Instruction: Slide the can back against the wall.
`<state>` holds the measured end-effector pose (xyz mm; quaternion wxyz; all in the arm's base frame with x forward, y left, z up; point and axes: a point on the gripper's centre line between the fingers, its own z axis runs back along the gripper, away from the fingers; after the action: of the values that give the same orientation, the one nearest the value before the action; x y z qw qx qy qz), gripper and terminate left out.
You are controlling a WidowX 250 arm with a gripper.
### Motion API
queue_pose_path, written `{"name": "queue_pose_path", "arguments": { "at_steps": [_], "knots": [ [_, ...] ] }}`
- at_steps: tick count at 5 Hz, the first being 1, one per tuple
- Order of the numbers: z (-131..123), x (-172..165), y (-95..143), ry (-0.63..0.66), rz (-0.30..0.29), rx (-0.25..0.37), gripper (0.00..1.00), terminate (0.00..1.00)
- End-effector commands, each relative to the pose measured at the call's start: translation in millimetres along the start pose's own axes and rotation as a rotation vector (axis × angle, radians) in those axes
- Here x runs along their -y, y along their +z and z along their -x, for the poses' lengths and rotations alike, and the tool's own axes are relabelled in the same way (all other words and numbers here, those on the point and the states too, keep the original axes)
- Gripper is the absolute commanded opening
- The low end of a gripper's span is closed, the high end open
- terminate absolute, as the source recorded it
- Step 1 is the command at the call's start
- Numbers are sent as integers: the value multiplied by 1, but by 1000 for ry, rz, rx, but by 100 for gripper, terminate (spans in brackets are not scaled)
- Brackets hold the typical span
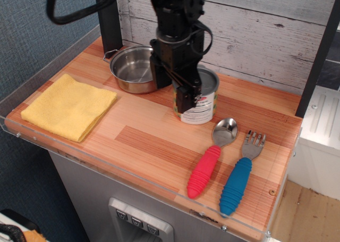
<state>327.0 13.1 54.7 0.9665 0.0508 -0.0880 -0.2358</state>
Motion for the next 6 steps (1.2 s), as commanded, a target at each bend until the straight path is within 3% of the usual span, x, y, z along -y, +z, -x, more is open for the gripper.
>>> {"name": "queue_pose_path", "arguments": {
  "at_steps": [1,4,6],
  "knots": [
    [-32,-11,11,-7,-10,40,100,0],
    [-63,-4,16,-52,2,51,100,0],
    [-44,-12,45,16,-48,58,100,0]
  ]
}}
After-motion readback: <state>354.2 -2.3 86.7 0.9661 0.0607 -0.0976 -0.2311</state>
